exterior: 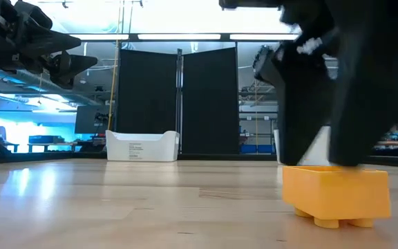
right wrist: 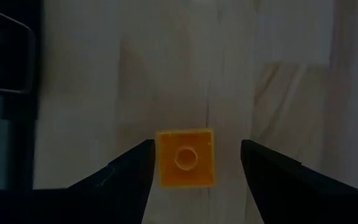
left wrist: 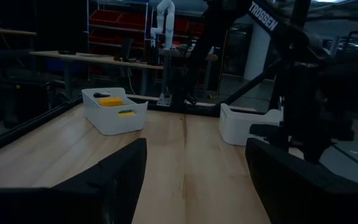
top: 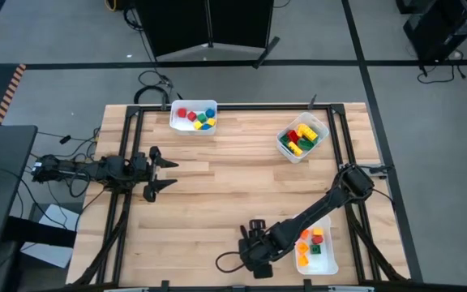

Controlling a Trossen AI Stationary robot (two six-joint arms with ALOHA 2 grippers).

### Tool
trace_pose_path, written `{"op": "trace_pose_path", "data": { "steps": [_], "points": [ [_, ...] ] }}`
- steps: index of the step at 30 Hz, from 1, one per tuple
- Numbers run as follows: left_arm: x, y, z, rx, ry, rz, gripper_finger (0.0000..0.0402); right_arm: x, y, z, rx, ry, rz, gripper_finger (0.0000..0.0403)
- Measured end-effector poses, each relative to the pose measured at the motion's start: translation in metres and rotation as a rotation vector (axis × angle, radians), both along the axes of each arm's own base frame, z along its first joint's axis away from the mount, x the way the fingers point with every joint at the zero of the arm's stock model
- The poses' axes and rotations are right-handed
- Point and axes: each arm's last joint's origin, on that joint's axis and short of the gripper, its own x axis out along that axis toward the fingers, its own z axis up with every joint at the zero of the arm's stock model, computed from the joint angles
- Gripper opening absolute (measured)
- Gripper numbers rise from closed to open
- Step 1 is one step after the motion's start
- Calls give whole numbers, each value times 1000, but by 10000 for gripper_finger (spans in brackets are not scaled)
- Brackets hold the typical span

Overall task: Sort blocks by size
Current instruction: Put the yellow 4 stud gamepiece into the bottom white bin

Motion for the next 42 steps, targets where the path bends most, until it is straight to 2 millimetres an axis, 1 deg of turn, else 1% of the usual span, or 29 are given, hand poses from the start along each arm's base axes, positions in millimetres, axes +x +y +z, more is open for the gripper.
{"op": "trace_pose_path", "data": {
  "steps": [5, 8, 15, 22, 25, 27, 29, 32, 36, 39, 42],
  "points": [
    [0, 0, 0, 0, 0, 0, 282, -5, -3, -13, 1, 21, -33, 249],
    [0, 0, 0, 0, 0, 0, 282, -5, -3, -16, 20, 13, -34, 247],
    [0, 0, 0, 0, 0, 0, 282, -5, -8, -21, -35, -9, -63, 237],
    [0, 0, 0, 0, 0, 0, 282, -7, -12, -26, -30, 17, -62, 209],
    [0, 0, 0, 0, 0, 0, 282, -8, -12, -27, -29, 19, -68, 187],
    [0, 0, 0, 0, 0, 0, 282, -7, -12, -26, -26, 19, -77, 166],
    [0, 0, 0, 0, 0, 0, 282, -6, -12, -24, -16, 16, -95, 149],
    [0, 0, 0, 0, 0, 0, 282, 0, -10, -15, 0, -7, -101, 149],
    [0, 0, 0, 0, 0, 0, 282, 5, -9, 0, -31, -34, -135, 149],
    [0, 0, 0, 0, 0, 0, 282, 5, -10, 18, -53, -34, -189, 149],
    [0, 0, 0, 0, 0, 0, 282, -1, -14, 44, -82, -76, -277, 149]
  ]
}}
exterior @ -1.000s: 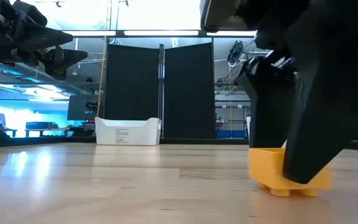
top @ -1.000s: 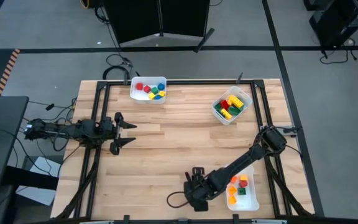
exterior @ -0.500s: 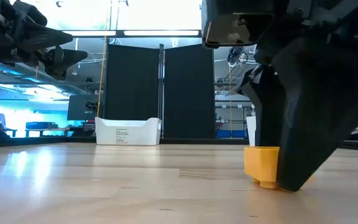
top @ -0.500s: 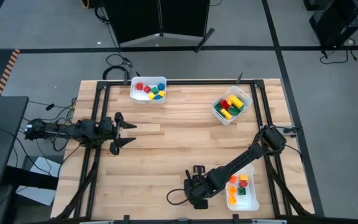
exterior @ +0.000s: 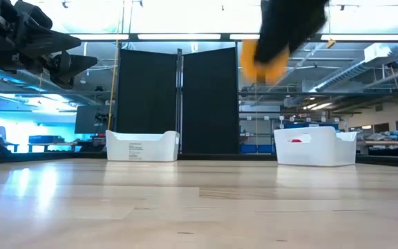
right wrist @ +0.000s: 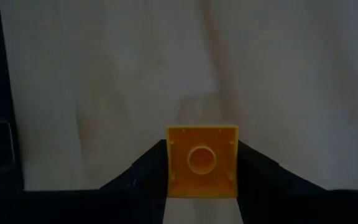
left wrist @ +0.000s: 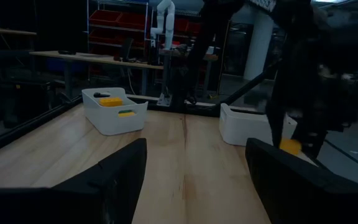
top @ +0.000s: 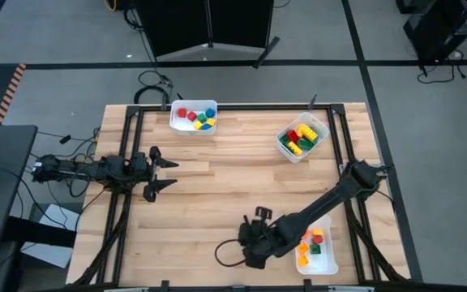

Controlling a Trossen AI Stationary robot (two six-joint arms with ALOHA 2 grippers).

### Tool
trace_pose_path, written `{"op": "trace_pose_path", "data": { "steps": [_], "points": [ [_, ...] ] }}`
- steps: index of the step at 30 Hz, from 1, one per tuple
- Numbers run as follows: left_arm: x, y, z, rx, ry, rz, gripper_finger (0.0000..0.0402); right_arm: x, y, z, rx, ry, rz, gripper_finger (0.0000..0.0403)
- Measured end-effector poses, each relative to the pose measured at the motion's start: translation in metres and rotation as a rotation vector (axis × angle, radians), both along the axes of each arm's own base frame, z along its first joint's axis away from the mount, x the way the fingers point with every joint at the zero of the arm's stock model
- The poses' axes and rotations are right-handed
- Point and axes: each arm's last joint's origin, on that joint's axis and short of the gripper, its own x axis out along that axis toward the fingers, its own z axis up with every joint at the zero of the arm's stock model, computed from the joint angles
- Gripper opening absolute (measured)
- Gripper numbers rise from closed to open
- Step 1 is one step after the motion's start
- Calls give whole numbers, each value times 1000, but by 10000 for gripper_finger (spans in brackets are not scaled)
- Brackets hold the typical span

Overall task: Sort blocks by size
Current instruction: Put the yellow 4 stud gamepiece into the bottom white bin

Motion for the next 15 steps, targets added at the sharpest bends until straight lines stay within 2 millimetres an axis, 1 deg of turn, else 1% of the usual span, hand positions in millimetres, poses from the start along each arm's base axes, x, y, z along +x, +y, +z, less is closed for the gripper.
{"op": "trace_pose_path", "data": {
  "steps": [4, 8, 11, 15],
  "points": [
    [0, 0, 0, 0, 0, 0, 282, -18, -5, 38, -22, -81, -91, 149],
    [0, 0, 0, 0, 0, 0, 282, -46, -9, 74, -9, -130, -205, 149],
    [0, 0, 0, 0, 0, 0, 282, -74, -15, 94, -1, -96, -307, 149],
    [0, 0, 0, 0, 0, 0, 282, -113, -18, 109, -8, 30, -404, 149]
  ]
}}
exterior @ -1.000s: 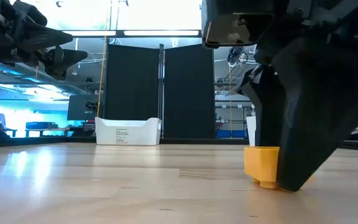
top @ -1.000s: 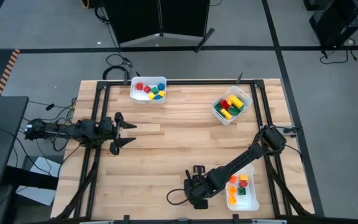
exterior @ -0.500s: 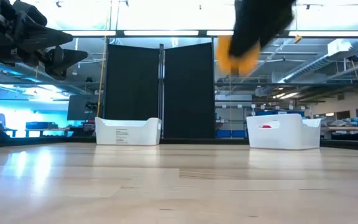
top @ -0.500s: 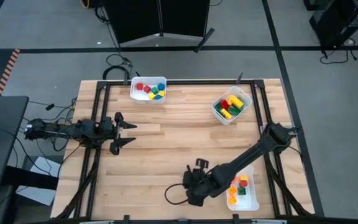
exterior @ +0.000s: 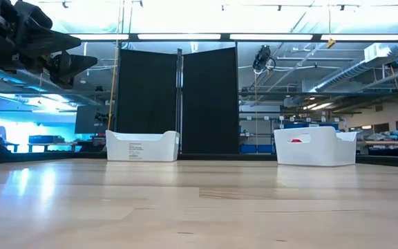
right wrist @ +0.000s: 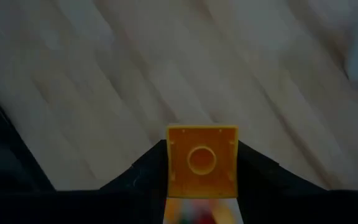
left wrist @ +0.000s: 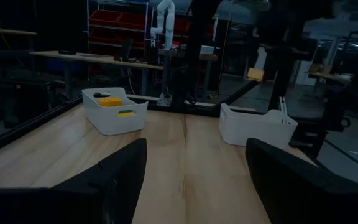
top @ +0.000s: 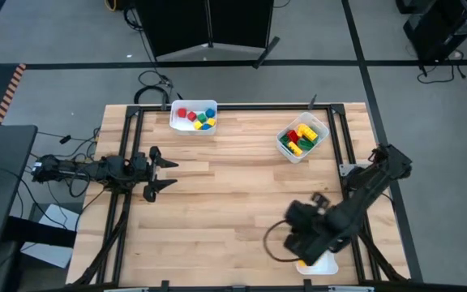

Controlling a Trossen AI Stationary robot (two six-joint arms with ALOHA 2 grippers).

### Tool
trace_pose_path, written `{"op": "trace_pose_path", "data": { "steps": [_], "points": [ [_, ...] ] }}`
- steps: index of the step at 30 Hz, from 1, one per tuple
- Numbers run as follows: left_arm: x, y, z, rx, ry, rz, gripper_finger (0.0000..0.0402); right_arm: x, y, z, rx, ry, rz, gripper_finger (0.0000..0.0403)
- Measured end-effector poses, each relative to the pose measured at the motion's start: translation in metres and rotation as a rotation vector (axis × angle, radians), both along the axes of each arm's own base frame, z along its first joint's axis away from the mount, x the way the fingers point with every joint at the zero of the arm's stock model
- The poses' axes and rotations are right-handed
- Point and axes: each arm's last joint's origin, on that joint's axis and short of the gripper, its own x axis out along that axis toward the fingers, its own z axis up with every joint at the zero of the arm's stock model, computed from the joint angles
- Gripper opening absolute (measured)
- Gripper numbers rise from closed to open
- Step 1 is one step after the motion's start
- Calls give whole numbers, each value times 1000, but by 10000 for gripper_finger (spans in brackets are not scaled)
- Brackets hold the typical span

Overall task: Sort blocks by size
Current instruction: Put the yellow 4 stud gamepiece into the bottom white bin

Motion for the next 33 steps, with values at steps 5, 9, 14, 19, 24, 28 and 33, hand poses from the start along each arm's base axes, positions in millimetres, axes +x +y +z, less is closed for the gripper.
{"op": "trace_pose_path", "data": {
  "steps": [5, 9, 14, 19, 24, 28, 33],
  "points": [
    [0, 0, 0, 0, 0, 0, 282, -31, 8, 4, 54, 155, -48, 149],
    [0, 0, 0, 0, -1, 0, 282, -42, 19, -12, 84, 215, -61, 149],
    [0, 0, 0, 0, -1, 0, 282, -46, 31, -46, 155, 223, -64, 149],
    [0, 0, 0, 0, -1, 0, 282, -45, 37, -89, 282, 242, -35, 149],
    [0, 0, 0, 0, -1, 0, 282, -48, 31, -123, 292, 236, -57, 149],
    [0, 0, 0, 0, -1, 0, 282, -50, 25, -134, 277, 248, -78, 151],
    [0, 0, 0, 0, -1, 0, 282, -52, 21, -139, 255, 247, -112, 222]
  ]
}}
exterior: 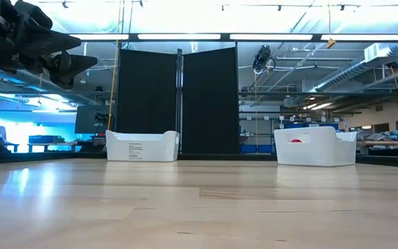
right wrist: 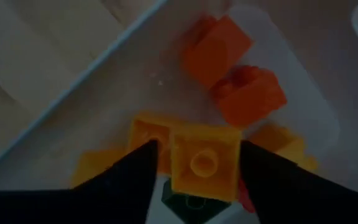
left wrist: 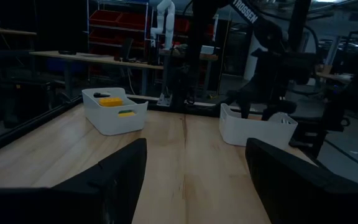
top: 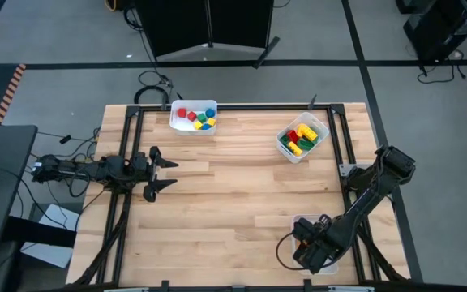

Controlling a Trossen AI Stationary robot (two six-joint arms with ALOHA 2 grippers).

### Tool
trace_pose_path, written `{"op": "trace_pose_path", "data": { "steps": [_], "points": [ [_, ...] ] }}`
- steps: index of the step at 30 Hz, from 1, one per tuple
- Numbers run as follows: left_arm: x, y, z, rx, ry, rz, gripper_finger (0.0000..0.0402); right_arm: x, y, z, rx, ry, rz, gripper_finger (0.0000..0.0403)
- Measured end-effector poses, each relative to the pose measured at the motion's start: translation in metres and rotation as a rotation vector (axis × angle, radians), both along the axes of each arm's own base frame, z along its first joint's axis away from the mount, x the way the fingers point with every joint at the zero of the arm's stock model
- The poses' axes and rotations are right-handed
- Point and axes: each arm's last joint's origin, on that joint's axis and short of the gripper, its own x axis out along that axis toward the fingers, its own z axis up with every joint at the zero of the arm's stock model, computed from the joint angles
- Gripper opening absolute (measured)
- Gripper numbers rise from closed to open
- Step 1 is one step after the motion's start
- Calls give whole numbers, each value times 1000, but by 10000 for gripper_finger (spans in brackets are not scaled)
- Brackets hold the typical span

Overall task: Sort blocks by size
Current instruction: Put the yellow 4 stud gamepiece into the bottom white bin, then return to Home Position

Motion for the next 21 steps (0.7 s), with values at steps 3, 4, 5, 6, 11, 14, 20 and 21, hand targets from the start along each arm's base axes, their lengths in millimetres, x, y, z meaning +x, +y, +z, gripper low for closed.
{"op": "trace_pose_path", "data": {
  "steps": [3, 4, 5, 6, 11, 14, 20, 21],
  "points": [
    [0, 0, 0, 0, 0, 0, 282, -1, -1, -2, -11, -1, 10, 263],
    [0, 0, 0, 0, 0, 0, 282, -1, -2, -3, -12, -1, 11, 273],
    [0, 0, 0, 0, 0, 0, 282, -1, -2, -3, -13, 0, 11, 282],
    [0, 0, 0, 0, 0, 0, 282, -1, -2, -4, -13, 0, 13, 290],
    [0, 0, 0, 0, 0, 0, 282, -2, -2, -4, -20, 1, 65, 315],
    [0, 0, 0, 0, 0, 0, 282, -2, -2, -4, -20, 2, 81, 322],
    [0, 0, 0, 0, 0, 0, 282, -3, 0, -2, 38, 56, 108, 328],
    [0, 0, 0, 0, 0, 0, 282, -3, 1, -1, 50, 66, 118, 328]
  ]
}}
